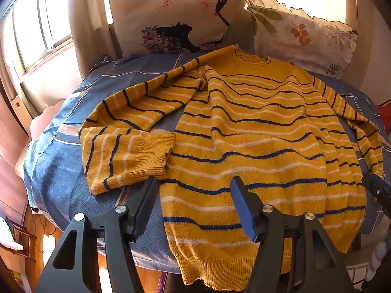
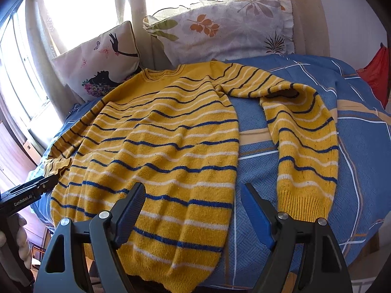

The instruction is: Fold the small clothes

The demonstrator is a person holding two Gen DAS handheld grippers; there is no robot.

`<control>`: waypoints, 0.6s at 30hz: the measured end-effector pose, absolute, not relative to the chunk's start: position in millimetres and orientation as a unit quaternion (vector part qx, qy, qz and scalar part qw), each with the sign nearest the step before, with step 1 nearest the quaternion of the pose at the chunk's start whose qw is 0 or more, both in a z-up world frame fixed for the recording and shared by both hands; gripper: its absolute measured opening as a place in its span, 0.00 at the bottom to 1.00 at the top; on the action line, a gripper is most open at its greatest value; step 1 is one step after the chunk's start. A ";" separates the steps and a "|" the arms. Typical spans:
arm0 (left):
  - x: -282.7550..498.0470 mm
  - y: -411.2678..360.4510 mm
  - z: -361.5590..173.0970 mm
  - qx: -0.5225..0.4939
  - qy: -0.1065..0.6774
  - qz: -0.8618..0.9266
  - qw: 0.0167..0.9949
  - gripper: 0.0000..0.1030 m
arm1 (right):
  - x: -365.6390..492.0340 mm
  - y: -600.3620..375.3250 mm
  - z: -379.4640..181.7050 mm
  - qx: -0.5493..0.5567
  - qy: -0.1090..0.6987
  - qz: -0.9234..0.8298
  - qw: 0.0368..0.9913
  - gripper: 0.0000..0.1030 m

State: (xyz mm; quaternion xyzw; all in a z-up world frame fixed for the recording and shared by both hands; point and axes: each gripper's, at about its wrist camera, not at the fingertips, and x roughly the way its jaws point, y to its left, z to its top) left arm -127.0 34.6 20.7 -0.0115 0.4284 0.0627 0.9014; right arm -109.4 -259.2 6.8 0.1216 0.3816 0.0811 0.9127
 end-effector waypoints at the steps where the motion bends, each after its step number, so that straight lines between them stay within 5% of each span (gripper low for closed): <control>1: -125.9 35.5 19.5 -0.011 0.430 0.063 0.900 0.59 | -107.9 -260.7 5.6 0.124 0.383 0.081 0.912 0.82; 18: 52.9 146.5 -12.6 -0.074 0.493 0.127 0.858 0.59 | -48.0 -266.2 -6.6 0.149 0.395 0.076 0.903 0.82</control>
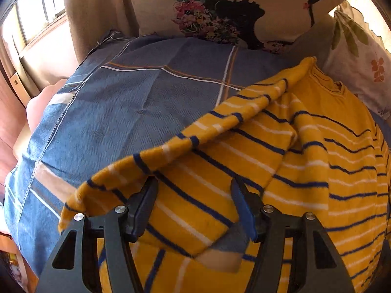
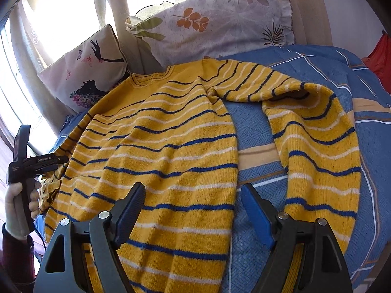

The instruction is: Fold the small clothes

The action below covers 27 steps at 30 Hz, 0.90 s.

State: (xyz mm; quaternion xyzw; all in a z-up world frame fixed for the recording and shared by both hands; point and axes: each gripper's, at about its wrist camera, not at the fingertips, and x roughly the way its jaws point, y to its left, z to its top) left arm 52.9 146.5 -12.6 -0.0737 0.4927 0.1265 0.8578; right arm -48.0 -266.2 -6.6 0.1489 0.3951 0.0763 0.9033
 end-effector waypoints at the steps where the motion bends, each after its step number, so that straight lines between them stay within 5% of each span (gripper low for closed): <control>1: 62.3 155.9 -16.5 -0.078 0.494 0.136 0.855 0.59 | -43.6 -265.7 -7.9 0.147 0.399 0.073 0.902 0.82; 9: 115.2 220.2 -7.3 -0.025 0.455 0.283 0.844 0.58 | -20.5 -268.3 -13.4 0.145 0.411 0.054 0.898 0.82; 13: 92.8 238.5 6.5 -0.081 0.452 0.251 0.852 0.54 | -19.9 -269.0 -13.1 0.145 0.411 0.053 0.898 0.82; 27: -53.0 129.8 44.8 -0.123 0.419 0.088 0.895 0.65 | -80.0 -327.1 14.7 0.122 0.371 0.002 0.920 0.82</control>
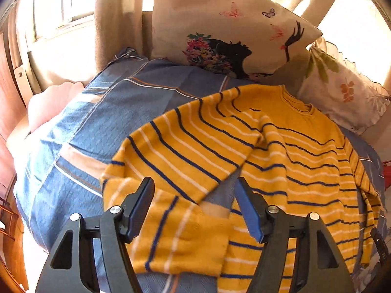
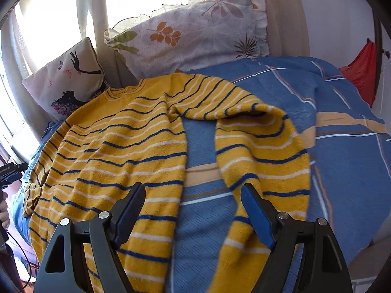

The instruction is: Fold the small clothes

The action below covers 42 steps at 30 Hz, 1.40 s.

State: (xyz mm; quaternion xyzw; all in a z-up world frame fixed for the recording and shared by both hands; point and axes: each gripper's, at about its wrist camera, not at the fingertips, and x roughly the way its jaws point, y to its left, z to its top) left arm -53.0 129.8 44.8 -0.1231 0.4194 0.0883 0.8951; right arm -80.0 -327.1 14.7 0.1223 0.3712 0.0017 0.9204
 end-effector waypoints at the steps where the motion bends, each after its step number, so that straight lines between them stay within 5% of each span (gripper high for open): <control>1: -57.7 124.7 42.5 -0.131 0.420 0.082 0.894 0.65 | -88.3 -336.2 16.8 0.115 0.368 -0.017 0.923 0.82; 11: -61.5 94.4 16.7 -0.140 0.455 0.032 0.879 0.65 | -103.4 -384.1 -13.9 0.205 0.384 -0.046 0.899 0.81; 12: -60.8 92.4 17.0 -0.139 0.455 0.030 0.879 0.65 | -99.0 -378.7 -16.6 0.203 0.388 -0.033 0.898 0.76; 13: -59.9 91.1 17.8 -0.139 0.455 0.030 0.879 0.65 | -93.1 -372.0 -17.1 0.188 0.395 -0.019 0.899 0.49; 14: -58.6 90.1 19.0 -0.138 0.455 0.031 0.879 0.65 | -85.1 -368.0 -17.2 0.172 0.410 -0.009 0.895 0.09; 17: -55.8 89.1 25.5 -0.141 0.448 0.032 0.882 0.65 | -67.1 -380.5 -0.8 0.139 0.419 -0.001 0.897 0.05; 22: -57.1 87.5 37.1 -0.135 0.427 0.039 0.893 0.65 | -62.4 -414.4 71.6 -0.057 0.310 -0.201 0.927 0.05; 25: -55.4 85.6 35.9 -0.134 0.428 0.039 0.893 0.65 | -76.7 -420.7 86.7 -0.074 0.272 -0.240 0.929 0.08; 27: -52.6 84.2 32.0 -0.133 0.435 0.038 0.890 0.65 | -89.6 -425.9 78.8 -0.038 0.285 -0.223 0.931 0.32; 28: -50.6 83.5 29.8 -0.133 0.439 0.037 0.888 0.65 | -94.3 -430.3 71.2 -0.019 0.298 -0.214 0.930 0.59; 29: -48.5 82.5 27.6 -0.133 0.443 0.035 0.886 0.65 | -97.9 -434.9 63.3 -0.001 0.308 -0.207 0.929 0.72; 33: -41.6 76.8 24.1 -0.127 0.451 0.028 0.883 0.65 | -107.0 -462.3 40.9 0.084 0.337 -0.195 0.917 0.73; 42: -36.4 71.2 16.6 -0.130 0.464 0.022 0.876 0.65 | -135.5 -524.9 -12.0 0.470 0.302 -0.039 0.828 0.75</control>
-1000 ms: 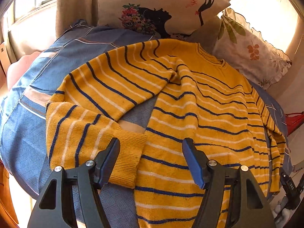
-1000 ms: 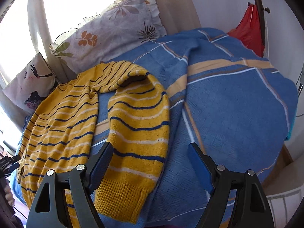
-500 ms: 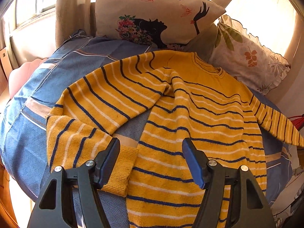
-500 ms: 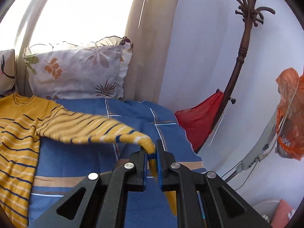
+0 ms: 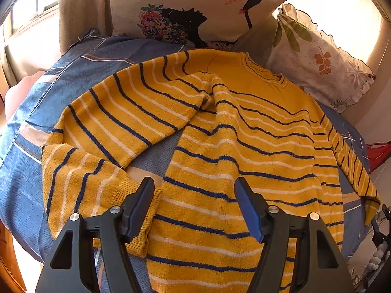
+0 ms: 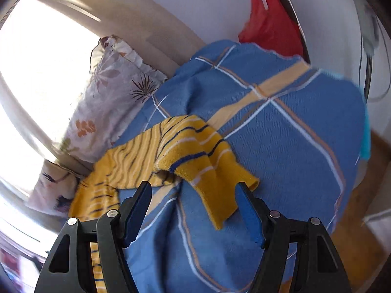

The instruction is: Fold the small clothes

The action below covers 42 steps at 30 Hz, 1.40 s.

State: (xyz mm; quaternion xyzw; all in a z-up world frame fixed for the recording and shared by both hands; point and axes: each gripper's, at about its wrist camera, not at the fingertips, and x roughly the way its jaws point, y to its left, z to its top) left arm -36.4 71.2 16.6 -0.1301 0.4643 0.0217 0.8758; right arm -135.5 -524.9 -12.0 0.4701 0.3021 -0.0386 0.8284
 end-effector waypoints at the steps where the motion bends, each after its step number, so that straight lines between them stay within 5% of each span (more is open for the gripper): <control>1: -34.7 70.5 15.1 -0.129 0.468 0.021 0.874 0.65 | -140.1 -523.4 -16.6 0.503 0.289 -0.015 0.815 0.75; 7: -27.6 58.3 12.3 -0.125 0.472 0.002 0.873 0.65 | -128.1 -491.2 -12.0 0.545 0.252 0.075 0.796 0.75; 14: -33.2 56.2 12.3 -0.125 0.471 -0.008 0.873 0.65 | -86.5 -534.5 -26.4 0.527 0.259 -0.108 0.802 0.74; 15: -34.6 60.7 12.7 -0.128 0.469 -0.004 0.874 0.65 | -83.8 -539.6 -25.9 0.517 0.260 -0.129 0.805 0.70; 17: -36.8 72.8 13.7 -0.138 0.465 0.005 0.875 0.65 | -76.4 -546.2 -19.9 0.490 0.272 -0.155 0.814 0.20; 19: -38.8 87.1 15.4 -0.152 0.458 0.014 0.876 0.65 | -68.8 -546.6 -4.7 0.457 0.278 -0.163 0.829 0.07; 25: -48.4 124.7 21.0 -0.188 0.433 0.037 0.881 0.65 | -26.5 -486.2 80.8 0.291 0.260 -0.140 0.910 0.07; 32: -68.7 163.4 19.8 -0.218 0.417 0.062 0.880 0.65 | 65.5 -301.1 133.5 0.120 0.273 0.051 0.953 0.07; 36: -83.0 187.3 15.1 -0.236 0.413 0.079 0.876 0.65 | 109.3 -174.2 118.4 0.041 0.310 0.172 0.934 0.07; 42: -106.4 228.6 10.3 -0.261 0.405 0.110 0.870 0.65 | 112.3 -39.6 20.9 -0.124 0.416 0.262 0.862 0.10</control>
